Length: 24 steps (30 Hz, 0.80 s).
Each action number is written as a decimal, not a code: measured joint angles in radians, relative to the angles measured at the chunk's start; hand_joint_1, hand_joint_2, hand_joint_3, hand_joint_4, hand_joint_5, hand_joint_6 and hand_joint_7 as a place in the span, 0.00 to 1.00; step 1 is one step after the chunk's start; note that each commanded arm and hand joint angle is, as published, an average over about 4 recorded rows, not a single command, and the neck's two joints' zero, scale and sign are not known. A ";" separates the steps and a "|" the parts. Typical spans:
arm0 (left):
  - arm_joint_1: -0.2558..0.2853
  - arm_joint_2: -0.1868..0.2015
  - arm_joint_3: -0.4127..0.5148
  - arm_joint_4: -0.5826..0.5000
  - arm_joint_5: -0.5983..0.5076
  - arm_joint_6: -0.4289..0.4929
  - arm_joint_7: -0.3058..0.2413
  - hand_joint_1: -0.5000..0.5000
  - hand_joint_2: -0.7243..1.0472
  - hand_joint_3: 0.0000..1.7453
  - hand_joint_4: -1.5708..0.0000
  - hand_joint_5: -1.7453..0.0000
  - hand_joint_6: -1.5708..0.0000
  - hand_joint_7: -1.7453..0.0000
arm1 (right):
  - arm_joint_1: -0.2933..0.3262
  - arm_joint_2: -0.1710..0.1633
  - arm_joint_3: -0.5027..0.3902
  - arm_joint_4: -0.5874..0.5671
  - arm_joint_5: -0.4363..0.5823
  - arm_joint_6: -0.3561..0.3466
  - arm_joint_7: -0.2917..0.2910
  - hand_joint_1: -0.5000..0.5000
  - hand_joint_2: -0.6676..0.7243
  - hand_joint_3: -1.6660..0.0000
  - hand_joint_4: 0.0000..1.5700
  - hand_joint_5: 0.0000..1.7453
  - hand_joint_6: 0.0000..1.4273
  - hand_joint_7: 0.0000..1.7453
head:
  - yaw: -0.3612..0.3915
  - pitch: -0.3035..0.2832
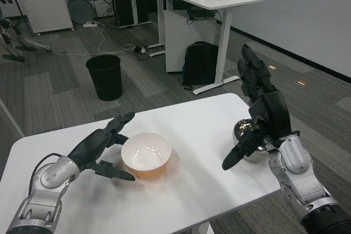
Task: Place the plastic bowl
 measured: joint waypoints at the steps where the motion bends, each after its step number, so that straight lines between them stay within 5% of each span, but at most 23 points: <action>1: 0.002 0.000 0.006 -0.002 0.000 0.000 0.001 0.00 0.65 0.00 1.00 0.35 1.00 0.96 | 0.001 0.000 0.000 -0.001 0.000 0.000 0.000 0.08 0.77 1.00 0.00 0.00 0.00 0.00 | 0.000 0.001; 8: 0.004 0.001 0.061 -0.038 -0.019 0.001 0.019 0.00 0.58 0.03 1.00 0.24 1.00 0.96 | 0.004 0.000 0.000 -0.003 0.000 0.000 0.000 0.12 0.77 1.00 0.00 0.00 0.00 0.00 | 0.002 0.004; 14: 0.007 0.002 0.107 -0.075 -0.109 0.002 0.051 0.00 0.49 0.01 1.00 0.24 1.00 0.96 | 0.007 0.000 0.000 -0.007 0.000 0.000 -0.002 0.12 0.77 1.00 0.00 0.00 0.00 0.00 | 0.003 0.020; 19: 0.007 0.001 0.161 -0.096 -0.242 -0.031 0.142 0.00 0.48 0.03 1.00 0.09 1.00 0.96 | 0.007 0.000 0.000 -0.008 0.001 -0.001 -0.003 0.12 0.77 1.00 0.00 0.00 0.00 0.00 | -0.006 0.049; 24: -0.011 0.000 0.146 -0.097 -0.509 -0.116 0.252 0.00 0.53 0.01 1.00 0.00 1.00 0.96 | 0.007 0.000 0.000 -0.008 0.010 -0.001 -0.003 0.11 0.80 1.00 0.00 0.00 0.00 0.00 | -0.031 0.086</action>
